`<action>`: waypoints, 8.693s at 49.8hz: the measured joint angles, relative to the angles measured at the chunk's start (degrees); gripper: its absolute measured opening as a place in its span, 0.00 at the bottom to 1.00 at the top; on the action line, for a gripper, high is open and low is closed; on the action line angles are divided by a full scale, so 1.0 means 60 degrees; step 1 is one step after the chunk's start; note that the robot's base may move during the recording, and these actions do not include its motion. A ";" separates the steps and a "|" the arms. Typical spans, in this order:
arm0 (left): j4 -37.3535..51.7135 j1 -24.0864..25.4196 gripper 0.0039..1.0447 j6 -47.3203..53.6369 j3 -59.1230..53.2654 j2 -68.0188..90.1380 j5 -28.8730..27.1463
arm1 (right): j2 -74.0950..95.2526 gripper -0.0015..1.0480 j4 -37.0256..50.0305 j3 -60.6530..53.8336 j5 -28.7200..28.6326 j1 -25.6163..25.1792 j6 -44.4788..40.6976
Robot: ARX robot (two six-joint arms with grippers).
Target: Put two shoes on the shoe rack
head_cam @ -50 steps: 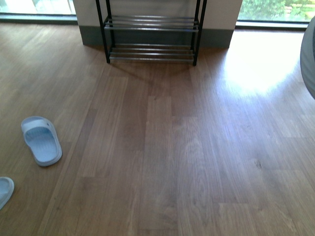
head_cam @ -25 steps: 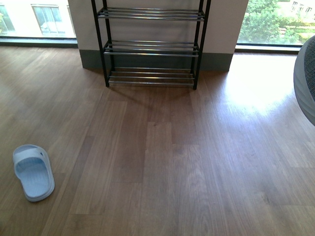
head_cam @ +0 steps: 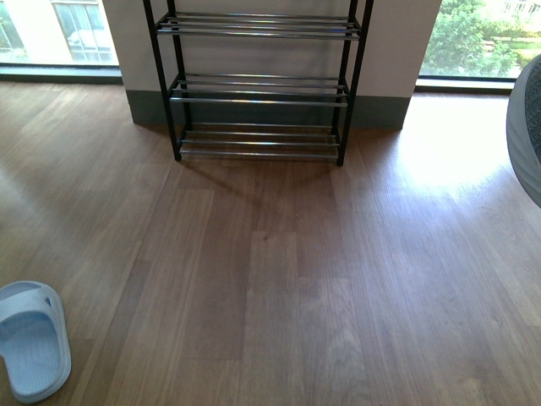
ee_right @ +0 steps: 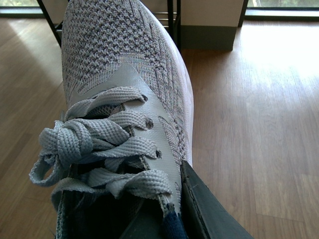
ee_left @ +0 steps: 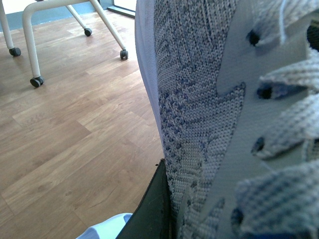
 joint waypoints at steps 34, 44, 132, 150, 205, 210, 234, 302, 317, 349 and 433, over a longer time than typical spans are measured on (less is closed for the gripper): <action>0.0004 0.0000 0.04 -0.0022 -0.0018 0.0000 0.0004 | 0.0000 0.02 0.0000 0.0000 0.0000 0.0000 0.0000; 0.0004 0.0000 0.04 -0.0025 -0.0018 0.0000 0.0007 | 0.0000 0.02 0.0000 0.0000 -0.0004 0.0000 0.0000; 0.0007 -0.0004 0.04 -0.0033 -0.0033 -0.0004 0.0025 | -0.0018 0.02 0.0011 -0.0011 -0.0007 -0.0015 0.0000; 0.0007 -0.0004 0.04 -0.0033 -0.0036 -0.0007 0.0051 | -0.0015 0.02 0.0011 -0.0011 0.0011 -0.0015 0.0000; 0.0007 -0.0004 0.04 -0.0051 -0.0080 -0.0004 0.0025 | -0.0011 0.02 0.0007 -0.0015 0.0007 0.0004 0.0000; 0.0007 -0.0004 0.04 -0.0055 -0.0080 -0.0004 0.0007 | -0.0011 0.02 0.0011 -0.0015 0.0000 0.0004 0.0000; 0.0007 -0.0004 0.04 -0.0055 -0.0080 -0.0004 0.0007 | -0.0011 0.02 0.0011 -0.0015 -0.0004 0.0004 0.0004; 0.0011 -0.0004 0.04 -0.0055 -0.0080 -0.0007 0.0000 | -0.0018 0.02 0.0011 -0.0011 -0.0004 0.0004 0.0000; 0.0011 -0.0004 0.04 -0.0055 -0.0080 -0.0007 0.0018 | -0.0018 0.02 0.0011 -0.0011 -0.0004 0.0000 0.0004; 0.0011 -0.0004 0.04 -0.0055 -0.0080 -0.0007 0.0007 | -0.0018 0.02 0.0011 -0.0011 -0.0004 0.0000 0.0004; 0.0015 -0.0015 0.04 -0.0058 -0.0080 -0.0007 0.0000 | 0.4870 0.02 -0.1202 0.5111 0.2521 0.2856 0.0379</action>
